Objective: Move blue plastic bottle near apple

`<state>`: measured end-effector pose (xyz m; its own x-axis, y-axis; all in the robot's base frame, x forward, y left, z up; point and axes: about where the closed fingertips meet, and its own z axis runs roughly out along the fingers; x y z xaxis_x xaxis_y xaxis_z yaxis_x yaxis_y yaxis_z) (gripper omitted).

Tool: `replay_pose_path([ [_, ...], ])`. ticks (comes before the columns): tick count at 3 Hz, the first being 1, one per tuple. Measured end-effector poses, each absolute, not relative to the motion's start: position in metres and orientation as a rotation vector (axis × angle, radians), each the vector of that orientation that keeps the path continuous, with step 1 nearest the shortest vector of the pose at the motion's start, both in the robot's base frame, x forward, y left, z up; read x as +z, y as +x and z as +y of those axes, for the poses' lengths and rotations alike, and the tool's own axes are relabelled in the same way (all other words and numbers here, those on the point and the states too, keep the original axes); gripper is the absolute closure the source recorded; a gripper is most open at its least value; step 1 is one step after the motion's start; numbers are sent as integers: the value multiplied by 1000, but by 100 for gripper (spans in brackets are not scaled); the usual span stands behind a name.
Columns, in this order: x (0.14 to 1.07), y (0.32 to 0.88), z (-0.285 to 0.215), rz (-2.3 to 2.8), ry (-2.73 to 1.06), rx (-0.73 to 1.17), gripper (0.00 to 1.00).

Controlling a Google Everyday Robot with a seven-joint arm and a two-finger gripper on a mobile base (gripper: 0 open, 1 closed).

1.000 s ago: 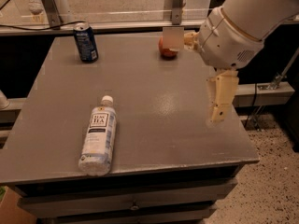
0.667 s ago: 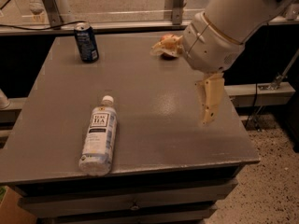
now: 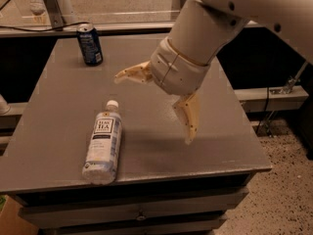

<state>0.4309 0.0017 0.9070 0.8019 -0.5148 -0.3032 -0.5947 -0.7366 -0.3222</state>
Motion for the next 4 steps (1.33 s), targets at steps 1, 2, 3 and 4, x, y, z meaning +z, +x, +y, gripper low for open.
replay_pose_path([
  [1,896,422,29,630,-2635,255,0],
  [2,885,417,58,466,-2676,227,0],
  [3,877,411,85,343,-2710,205,0],
  [4,863,415,103,271,-2755,169,0],
])
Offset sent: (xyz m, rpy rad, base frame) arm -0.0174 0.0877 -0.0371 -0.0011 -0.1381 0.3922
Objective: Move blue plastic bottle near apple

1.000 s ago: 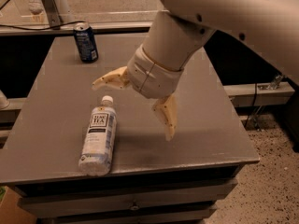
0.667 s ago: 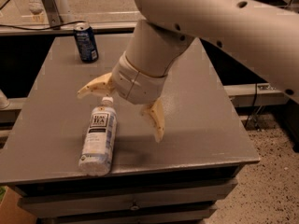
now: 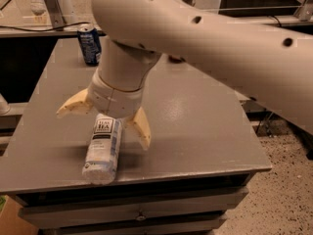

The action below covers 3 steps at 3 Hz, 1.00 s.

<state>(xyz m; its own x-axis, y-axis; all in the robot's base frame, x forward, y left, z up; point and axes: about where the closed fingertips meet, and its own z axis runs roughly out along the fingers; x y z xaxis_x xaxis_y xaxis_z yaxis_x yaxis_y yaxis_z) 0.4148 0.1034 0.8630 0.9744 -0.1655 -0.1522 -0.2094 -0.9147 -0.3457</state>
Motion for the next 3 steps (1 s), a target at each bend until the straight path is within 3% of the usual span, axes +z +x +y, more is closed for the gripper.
replay_pose_path([
  [1,856,425,113,238,-2788,124,0],
  [2,848,430,114,233,-2827,98,16],
  [3,845,433,109,250,-2854,81,39],
])
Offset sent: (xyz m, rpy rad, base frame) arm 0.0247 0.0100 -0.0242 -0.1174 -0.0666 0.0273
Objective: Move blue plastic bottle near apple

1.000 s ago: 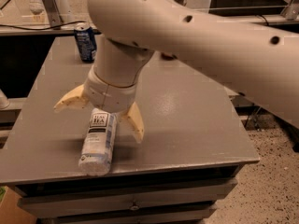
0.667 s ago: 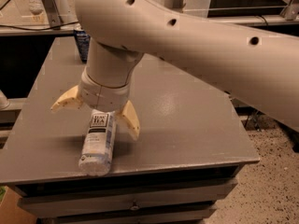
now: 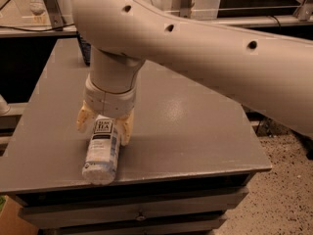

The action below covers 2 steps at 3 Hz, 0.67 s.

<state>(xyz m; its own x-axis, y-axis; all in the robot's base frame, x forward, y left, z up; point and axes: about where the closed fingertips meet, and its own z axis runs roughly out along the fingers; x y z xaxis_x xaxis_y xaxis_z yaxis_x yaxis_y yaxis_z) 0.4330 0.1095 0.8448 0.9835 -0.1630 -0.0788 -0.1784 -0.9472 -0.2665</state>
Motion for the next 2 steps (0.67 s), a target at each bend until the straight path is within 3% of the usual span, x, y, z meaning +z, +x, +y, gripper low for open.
replay_pose_path([
  [2,856,440,81,362,-2843,26,88],
])
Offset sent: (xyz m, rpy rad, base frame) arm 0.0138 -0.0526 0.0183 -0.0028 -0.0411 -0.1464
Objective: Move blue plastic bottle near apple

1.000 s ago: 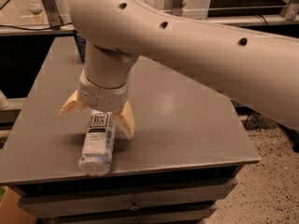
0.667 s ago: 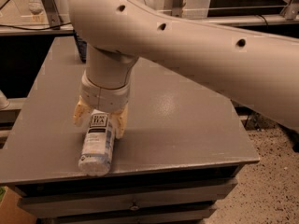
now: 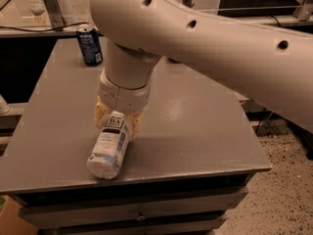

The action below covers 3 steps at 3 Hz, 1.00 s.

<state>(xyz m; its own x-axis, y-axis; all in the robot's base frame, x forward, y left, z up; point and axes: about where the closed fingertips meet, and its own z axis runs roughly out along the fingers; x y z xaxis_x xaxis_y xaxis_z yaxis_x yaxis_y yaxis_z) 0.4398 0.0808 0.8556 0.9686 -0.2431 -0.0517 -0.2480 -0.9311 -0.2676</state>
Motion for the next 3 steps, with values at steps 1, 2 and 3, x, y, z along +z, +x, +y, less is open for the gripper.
replay_pose_path([
  [1,874,451,59,472,-2793,-24,100],
  [2,915,471,35,604,-2661,-93,100],
  [3,970,490,3,772,-2452,-192,100],
])
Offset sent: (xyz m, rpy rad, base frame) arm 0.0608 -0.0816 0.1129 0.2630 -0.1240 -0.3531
